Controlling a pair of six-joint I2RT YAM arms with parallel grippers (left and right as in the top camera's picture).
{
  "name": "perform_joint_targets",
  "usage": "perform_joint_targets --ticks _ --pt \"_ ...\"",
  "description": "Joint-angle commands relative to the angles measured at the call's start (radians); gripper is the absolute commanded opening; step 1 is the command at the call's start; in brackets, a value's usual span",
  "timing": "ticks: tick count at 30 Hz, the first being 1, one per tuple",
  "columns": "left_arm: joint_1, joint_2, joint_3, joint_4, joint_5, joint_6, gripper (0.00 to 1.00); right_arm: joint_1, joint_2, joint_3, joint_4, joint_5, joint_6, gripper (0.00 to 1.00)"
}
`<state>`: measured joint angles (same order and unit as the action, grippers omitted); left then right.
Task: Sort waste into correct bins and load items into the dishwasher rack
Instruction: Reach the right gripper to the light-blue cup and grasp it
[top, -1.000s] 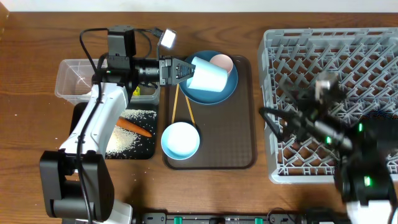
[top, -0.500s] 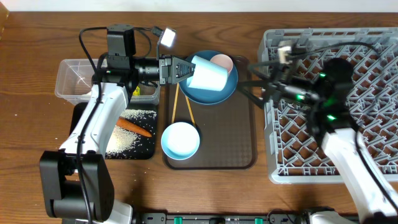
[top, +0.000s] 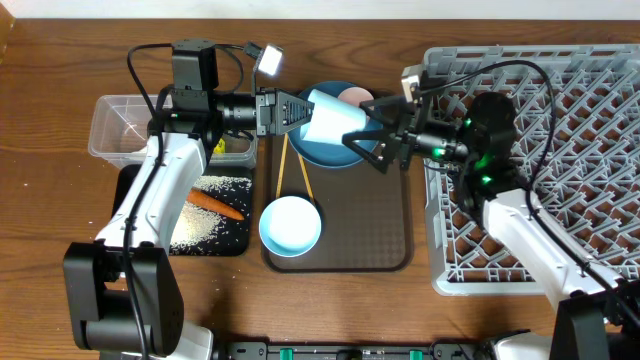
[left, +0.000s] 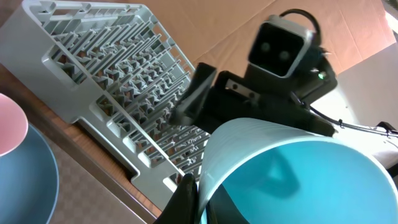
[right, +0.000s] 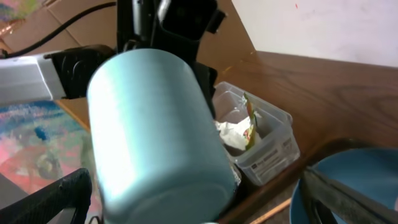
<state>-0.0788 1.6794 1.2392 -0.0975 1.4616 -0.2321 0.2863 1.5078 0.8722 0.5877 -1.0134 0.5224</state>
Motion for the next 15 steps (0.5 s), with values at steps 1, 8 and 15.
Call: perform_joint_targets --ticks 1,8,15 --pt "0.004 0.0 0.008 0.007 0.023 0.003 0.07 0.041 0.004 0.014 0.037 0.022 0.007 0.98" --pt "0.004 0.0 0.008 0.006 0.023 0.003 0.07 0.071 0.004 0.014 0.068 0.021 0.008 0.72" --pt "0.004 0.0 0.008 0.006 0.022 0.003 0.07 0.071 0.003 0.014 0.069 0.021 0.008 0.57"
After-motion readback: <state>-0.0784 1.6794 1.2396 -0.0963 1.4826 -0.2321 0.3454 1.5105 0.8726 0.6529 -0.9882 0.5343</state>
